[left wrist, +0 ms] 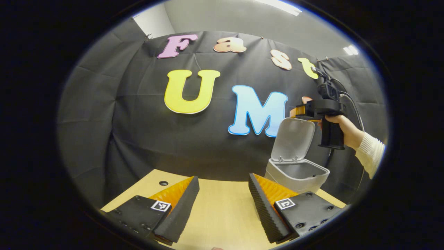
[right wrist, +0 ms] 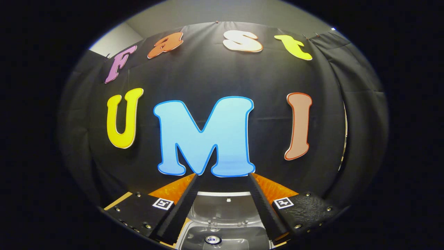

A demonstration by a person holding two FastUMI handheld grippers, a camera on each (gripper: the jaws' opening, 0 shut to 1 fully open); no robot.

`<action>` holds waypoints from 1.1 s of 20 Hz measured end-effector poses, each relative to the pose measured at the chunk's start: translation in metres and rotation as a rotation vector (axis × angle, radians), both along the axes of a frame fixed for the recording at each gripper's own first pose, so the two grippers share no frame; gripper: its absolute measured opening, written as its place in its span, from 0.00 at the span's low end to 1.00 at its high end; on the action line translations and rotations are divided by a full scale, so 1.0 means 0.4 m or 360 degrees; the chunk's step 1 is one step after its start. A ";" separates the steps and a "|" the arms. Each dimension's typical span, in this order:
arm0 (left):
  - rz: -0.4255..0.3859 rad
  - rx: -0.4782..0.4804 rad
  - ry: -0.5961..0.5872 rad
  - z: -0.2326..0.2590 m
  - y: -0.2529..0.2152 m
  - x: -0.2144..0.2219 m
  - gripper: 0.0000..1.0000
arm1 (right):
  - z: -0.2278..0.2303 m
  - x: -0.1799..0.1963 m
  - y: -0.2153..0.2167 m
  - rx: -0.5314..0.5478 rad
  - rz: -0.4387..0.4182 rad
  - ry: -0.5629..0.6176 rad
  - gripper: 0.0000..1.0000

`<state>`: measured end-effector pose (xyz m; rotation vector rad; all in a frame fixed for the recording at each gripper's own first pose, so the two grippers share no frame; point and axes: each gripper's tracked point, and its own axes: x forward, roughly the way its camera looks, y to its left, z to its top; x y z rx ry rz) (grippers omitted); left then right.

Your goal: Press the lid of the desktop garbage bin to open it, pick up the crumpled paper on the desktop and throw it into the bin, then pick up the pop can on the desktop and drop it into the bin, and finally close the garbage bin lid.

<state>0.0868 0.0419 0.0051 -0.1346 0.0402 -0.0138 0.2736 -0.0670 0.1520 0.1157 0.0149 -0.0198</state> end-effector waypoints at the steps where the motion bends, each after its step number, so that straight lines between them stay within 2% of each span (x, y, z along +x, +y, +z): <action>1: 0.0004 0.0013 -0.0007 -0.001 -0.003 -0.003 0.94 | -0.002 -0.010 0.002 -0.0009 0.0002 -0.0013 0.90; 5: -0.0027 0.0041 -0.0022 -0.014 -0.039 -0.018 0.96 | -0.019 -0.055 0.008 -0.0010 0.0015 -0.0059 0.90; 12: -0.0032 0.0054 -0.0047 -0.002 -0.063 -0.065 0.96 | -0.073 -0.146 0.025 0.0013 0.0030 -0.0026 0.90; 17: -0.0029 0.0061 -0.0052 0.003 -0.067 -0.082 0.94 | -0.206 -0.186 0.058 0.0031 0.0100 0.0183 0.90; 22: -0.0028 0.0085 -0.0042 -0.001 -0.065 -0.088 0.95 | -0.285 -0.195 0.070 0.0022 0.0085 0.0201 0.89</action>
